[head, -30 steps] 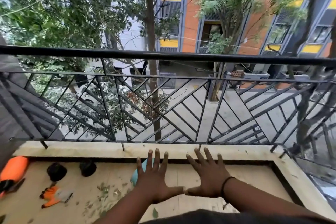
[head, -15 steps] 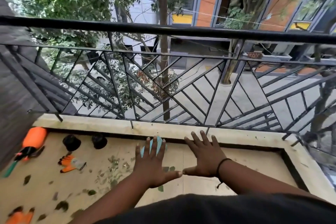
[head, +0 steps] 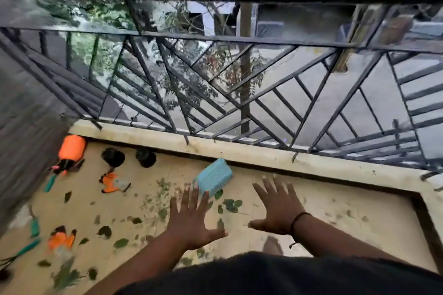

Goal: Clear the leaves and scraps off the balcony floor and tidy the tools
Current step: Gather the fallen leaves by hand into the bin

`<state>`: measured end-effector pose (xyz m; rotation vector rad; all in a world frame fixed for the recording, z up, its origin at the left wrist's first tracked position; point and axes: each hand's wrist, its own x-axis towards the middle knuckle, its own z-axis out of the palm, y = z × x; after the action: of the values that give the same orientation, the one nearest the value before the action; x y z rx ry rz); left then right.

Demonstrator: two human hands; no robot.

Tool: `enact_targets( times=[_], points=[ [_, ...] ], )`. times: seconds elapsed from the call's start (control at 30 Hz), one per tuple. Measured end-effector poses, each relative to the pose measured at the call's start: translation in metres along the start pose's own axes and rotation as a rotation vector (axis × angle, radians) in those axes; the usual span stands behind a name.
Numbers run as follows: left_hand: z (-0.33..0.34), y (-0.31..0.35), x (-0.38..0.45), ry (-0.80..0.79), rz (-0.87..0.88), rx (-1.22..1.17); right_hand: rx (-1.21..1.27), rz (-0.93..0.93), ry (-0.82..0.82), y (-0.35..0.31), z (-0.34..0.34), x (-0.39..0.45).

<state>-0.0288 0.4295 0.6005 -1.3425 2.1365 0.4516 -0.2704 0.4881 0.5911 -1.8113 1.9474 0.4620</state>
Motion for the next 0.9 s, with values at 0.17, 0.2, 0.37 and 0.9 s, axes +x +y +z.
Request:
enact_targets(
  times=[0.17,0.2,0.37,0.9],
  points=[
    [-0.007,0.015,0.038,-0.090,-0.060,0.033,-0.014,-0.046,-0.100,0.048,0.009,0.027],
    [-0.008,0.016,0.045,-0.096,-0.082,0.026,-0.012,-0.051,-0.114,0.057,0.009,0.033],
    [-0.015,0.012,0.056,-0.156,-0.146,-0.021,-0.051,-0.093,-0.187,0.079,0.008,0.060],
    [0.040,-0.085,0.111,-0.328,-0.018,0.056,0.218,0.216,-0.262,0.007,0.067,0.091]
  ],
)
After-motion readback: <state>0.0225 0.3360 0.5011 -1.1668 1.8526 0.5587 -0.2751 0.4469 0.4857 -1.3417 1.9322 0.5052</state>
